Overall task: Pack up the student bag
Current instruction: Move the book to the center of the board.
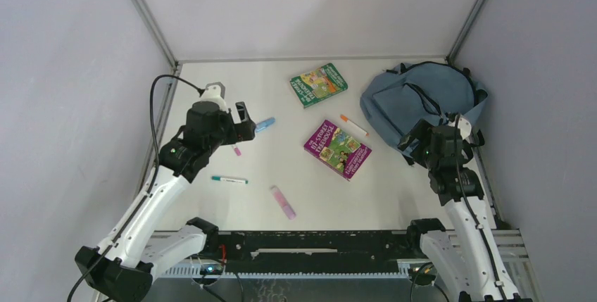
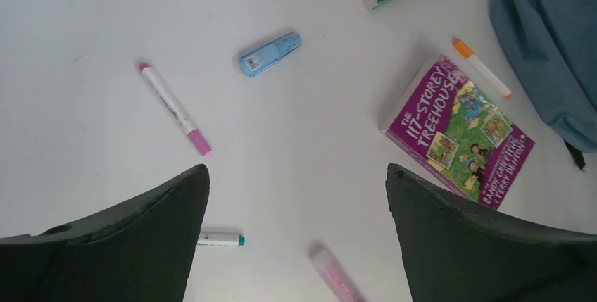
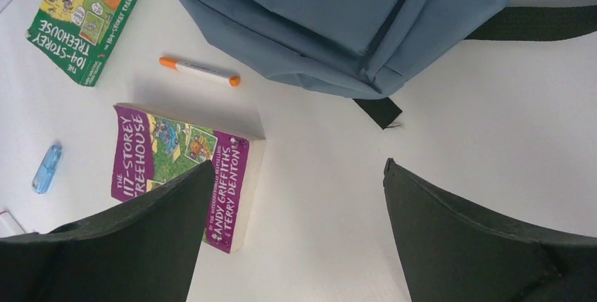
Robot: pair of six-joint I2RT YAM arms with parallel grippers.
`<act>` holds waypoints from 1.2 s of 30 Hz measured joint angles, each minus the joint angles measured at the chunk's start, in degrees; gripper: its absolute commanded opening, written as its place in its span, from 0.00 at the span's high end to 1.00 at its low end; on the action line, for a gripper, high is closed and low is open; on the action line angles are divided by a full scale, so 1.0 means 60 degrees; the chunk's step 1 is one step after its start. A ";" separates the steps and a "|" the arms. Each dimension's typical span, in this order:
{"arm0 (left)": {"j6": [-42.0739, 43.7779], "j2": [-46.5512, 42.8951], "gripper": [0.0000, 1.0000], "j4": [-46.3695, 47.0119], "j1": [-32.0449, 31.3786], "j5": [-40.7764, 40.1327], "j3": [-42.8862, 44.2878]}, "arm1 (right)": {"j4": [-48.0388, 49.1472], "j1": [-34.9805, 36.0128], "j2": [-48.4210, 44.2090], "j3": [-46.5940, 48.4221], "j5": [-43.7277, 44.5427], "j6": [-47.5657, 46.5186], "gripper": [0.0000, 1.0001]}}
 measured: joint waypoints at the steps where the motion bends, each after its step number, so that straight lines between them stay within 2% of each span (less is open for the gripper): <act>1: 0.0004 -0.0004 0.01 0.0029 0.0000 0.0098 0.0000 | 0.0000 0.0000 0.0033 0.0000 0.0000 0.0004 0.02; 9: 0.0015 0.0120 0.01 0.0441 0.0000 0.0976 -0.0025 | 0.0007 0.0000 0.0474 0.0000 -0.0113 0.0015 0.03; 14: 0.0029 0.0769 0.01 0.0525 -0.0109 0.1829 -0.0025 | 0.0007 0.0000 0.0732 -0.0004 -0.0266 0.0076 0.03; 20: 0.0262 0.1457 0.00 0.0765 -0.1566 0.1883 -0.0025 | 0.0441 0.0062 0.1224 -0.0266 -0.1129 0.0109 0.00; 21: 0.0270 0.1625 0.00 0.0790 -0.2073 0.1978 -0.0025 | 0.0579 0.0124 0.1443 -0.0342 -0.1355 0.0117 0.00; 24: 0.0244 0.1993 0.00 0.0834 -0.2579 0.2382 -0.0033 | 0.1115 0.0488 0.2488 -0.0397 -0.1931 0.0117 0.00; 36: 0.0153 0.1843 0.00 0.0707 -0.2637 0.2055 -0.0069 | 0.3279 0.1242 0.6189 -0.0408 -0.3402 0.0576 0.00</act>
